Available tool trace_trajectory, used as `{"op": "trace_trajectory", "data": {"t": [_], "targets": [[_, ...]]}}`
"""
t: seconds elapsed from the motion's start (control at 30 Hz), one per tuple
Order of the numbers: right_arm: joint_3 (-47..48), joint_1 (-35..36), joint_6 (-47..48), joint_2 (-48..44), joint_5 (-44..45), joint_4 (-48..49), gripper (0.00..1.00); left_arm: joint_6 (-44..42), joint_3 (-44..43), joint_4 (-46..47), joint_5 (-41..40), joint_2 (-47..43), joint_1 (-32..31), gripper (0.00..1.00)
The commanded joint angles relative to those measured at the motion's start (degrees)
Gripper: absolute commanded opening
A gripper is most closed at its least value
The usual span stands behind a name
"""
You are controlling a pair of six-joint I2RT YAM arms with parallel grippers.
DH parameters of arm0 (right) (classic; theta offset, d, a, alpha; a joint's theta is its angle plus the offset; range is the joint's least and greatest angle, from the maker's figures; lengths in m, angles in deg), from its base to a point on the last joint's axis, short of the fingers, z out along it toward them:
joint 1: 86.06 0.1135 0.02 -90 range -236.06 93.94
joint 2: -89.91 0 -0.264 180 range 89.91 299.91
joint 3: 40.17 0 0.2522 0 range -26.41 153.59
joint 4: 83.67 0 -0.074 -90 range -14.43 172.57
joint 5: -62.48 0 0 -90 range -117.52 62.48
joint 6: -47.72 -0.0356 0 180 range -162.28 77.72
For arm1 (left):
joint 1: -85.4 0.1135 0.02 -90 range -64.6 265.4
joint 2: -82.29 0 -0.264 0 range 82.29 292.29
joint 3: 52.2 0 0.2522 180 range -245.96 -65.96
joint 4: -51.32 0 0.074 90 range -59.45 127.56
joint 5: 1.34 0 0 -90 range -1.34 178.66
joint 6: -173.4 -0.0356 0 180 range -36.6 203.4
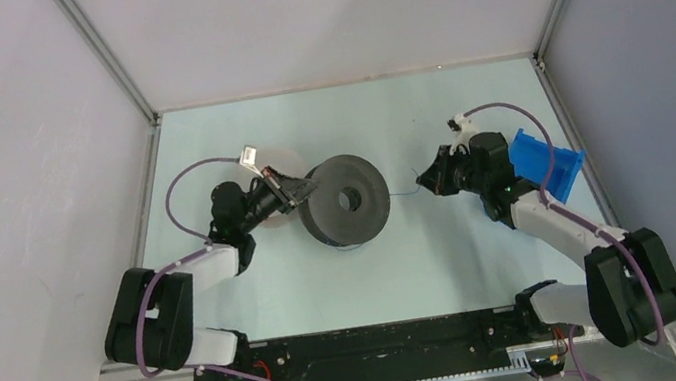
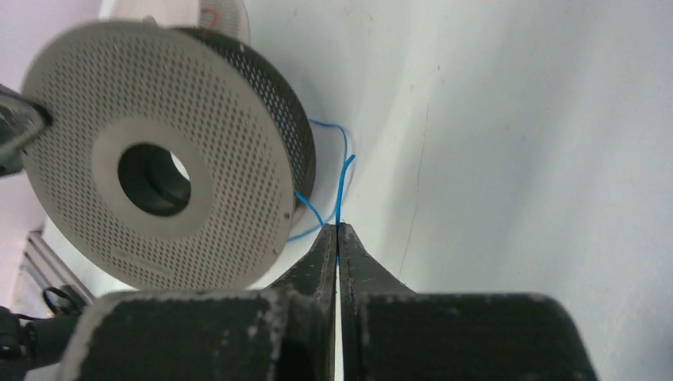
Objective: Wrap the cables
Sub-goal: Wrap the cable around the cable reel.
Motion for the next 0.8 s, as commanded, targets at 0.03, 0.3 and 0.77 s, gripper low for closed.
{"op": "trace_trajectory", "data": {"t": [0.03,0.3,0.77], "targets": [[-4.1,4.1,3.4,-5.7,7.9,-3.6,0.00,1.0,0.1,7.8,-2.1,0.3,0.2,0.00],[-12.6,15.7,4.2,-15.4,14.1,-0.1,0.00,0.9,0.7,8.0,-4.3,-0.3,0.2,0.00],[-5.6,44.5,17.5,-5.5,21.3,11.9,0.00,0.0,1.2,8.1,-9.6,-0.2,-3.5,0.00]]}}
